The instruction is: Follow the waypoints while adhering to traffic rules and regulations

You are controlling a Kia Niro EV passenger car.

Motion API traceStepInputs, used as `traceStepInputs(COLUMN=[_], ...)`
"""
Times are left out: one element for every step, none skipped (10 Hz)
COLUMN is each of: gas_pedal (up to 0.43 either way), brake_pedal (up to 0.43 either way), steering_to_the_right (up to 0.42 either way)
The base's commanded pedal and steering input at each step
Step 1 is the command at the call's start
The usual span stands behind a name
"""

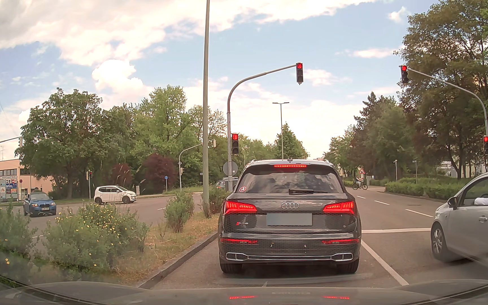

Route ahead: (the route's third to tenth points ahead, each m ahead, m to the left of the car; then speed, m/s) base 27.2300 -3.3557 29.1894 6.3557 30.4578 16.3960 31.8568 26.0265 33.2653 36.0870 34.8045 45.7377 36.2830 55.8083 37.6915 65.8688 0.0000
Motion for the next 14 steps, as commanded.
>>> traceStepInputs(gas_pedal=[0.0, 0.0, 0.0, 0.0, 0.0, 0.0, 0.0, 0.0, 0.0, 0.0, 0.0, 0.0, 0.0, 0.0], brake_pedal=[0.445, 0.445, 0.445, 0.445, 0.445, 0.445, 0.451, 0.445, 0.445, 0.445, 0.445, 0.445, 0.445, 0.445], steering_to_the_right=[0.028, 0.028, 0.028, 0.028, 0.028, 0.028, 0.028, 0.028, 0.028, 0.028, 0.028, 0.028, 0.029, 0.028])
